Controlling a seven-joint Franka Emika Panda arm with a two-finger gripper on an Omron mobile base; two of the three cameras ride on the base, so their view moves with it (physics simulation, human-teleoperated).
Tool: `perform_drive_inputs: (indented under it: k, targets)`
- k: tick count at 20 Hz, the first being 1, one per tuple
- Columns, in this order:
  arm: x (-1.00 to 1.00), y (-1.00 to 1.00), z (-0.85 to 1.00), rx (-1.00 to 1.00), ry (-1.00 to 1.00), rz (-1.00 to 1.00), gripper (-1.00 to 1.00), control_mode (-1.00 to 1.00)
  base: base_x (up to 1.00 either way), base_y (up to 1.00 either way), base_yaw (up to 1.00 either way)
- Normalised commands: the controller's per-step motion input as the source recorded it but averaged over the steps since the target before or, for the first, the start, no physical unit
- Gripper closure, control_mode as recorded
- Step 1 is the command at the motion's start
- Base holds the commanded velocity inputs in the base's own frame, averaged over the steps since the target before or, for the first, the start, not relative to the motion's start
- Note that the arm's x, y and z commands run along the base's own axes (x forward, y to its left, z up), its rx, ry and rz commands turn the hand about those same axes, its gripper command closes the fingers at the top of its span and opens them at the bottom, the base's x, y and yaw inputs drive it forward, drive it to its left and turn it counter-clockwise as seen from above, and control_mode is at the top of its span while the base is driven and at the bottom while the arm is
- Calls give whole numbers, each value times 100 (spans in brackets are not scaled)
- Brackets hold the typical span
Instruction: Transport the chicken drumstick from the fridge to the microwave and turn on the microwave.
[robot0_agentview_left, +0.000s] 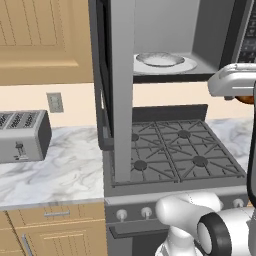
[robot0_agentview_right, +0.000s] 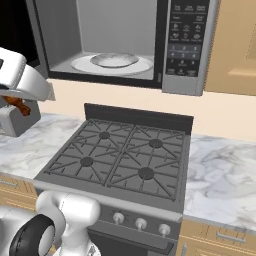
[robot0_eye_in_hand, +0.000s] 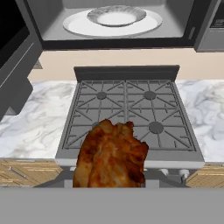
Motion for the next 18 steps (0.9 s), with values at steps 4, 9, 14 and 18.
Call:
perform_drive_inputs:
  k: [4,9,14,18]
  targets:
    - [0,0,0,0,0,0,100,100,0,0,0]
    - [0,0,0,0,0,0,100,100,0,0,0]
    - [0,0,15,-1,-7,0,100,-100,0,5,0]
    - [0,7,36,-4,-19,1,100,-100,0,0,0]
